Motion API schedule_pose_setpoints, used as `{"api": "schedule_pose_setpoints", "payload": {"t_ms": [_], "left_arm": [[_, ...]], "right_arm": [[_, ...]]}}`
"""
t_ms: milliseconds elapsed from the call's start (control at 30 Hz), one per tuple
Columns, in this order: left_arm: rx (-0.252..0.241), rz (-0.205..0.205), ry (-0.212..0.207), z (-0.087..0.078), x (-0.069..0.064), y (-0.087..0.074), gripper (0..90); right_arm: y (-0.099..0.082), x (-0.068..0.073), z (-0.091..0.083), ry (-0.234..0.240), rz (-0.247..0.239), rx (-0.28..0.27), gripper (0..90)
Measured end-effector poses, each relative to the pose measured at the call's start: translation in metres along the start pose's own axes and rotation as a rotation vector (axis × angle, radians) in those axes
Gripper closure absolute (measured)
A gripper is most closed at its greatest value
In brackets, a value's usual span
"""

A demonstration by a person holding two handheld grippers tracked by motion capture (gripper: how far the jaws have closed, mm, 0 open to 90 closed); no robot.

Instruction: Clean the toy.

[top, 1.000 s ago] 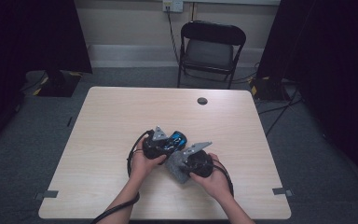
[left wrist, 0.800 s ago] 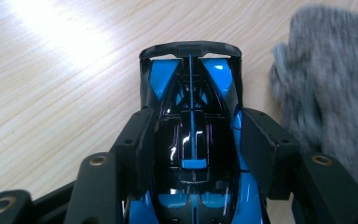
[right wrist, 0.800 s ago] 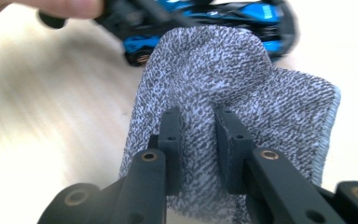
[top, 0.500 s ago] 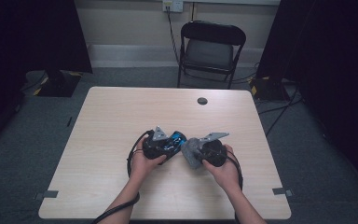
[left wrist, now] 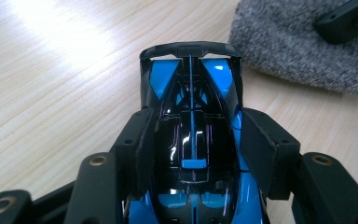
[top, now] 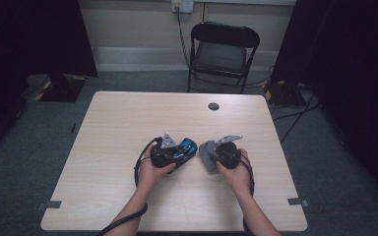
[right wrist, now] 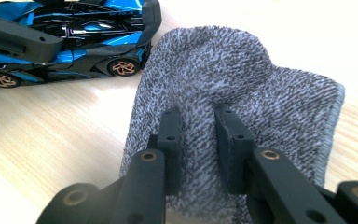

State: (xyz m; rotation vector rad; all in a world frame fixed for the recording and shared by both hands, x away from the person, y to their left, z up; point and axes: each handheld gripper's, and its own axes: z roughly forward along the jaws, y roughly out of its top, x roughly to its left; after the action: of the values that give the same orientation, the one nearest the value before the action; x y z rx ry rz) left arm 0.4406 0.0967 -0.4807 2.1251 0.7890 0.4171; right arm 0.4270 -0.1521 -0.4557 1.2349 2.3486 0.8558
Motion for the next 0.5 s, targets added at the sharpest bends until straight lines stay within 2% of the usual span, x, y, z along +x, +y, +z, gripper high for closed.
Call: {"api": "schedule_pose_setpoints", "payload": {"t_ms": [133, 300, 500], "left_arm": [[-0.003, -0.002, -0.002, 0.000, 0.000, -0.001, 45.9], [-0.002, -0.002, -0.002, 0.000, 0.000, -0.001, 45.9], [-0.003, -0.003, -0.002, 0.000, 0.000, -0.001, 45.9]], "right_arm": [[0.002, 0.005, 0.006, 0.000, -0.009, 0.015, 73.3], [0.001, 0.017, 0.011, -0.002, -0.067, 0.041, 73.3], [-0.001, 0.021, 0.008, 0.017, -0.079, 0.047, 73.3]]}}
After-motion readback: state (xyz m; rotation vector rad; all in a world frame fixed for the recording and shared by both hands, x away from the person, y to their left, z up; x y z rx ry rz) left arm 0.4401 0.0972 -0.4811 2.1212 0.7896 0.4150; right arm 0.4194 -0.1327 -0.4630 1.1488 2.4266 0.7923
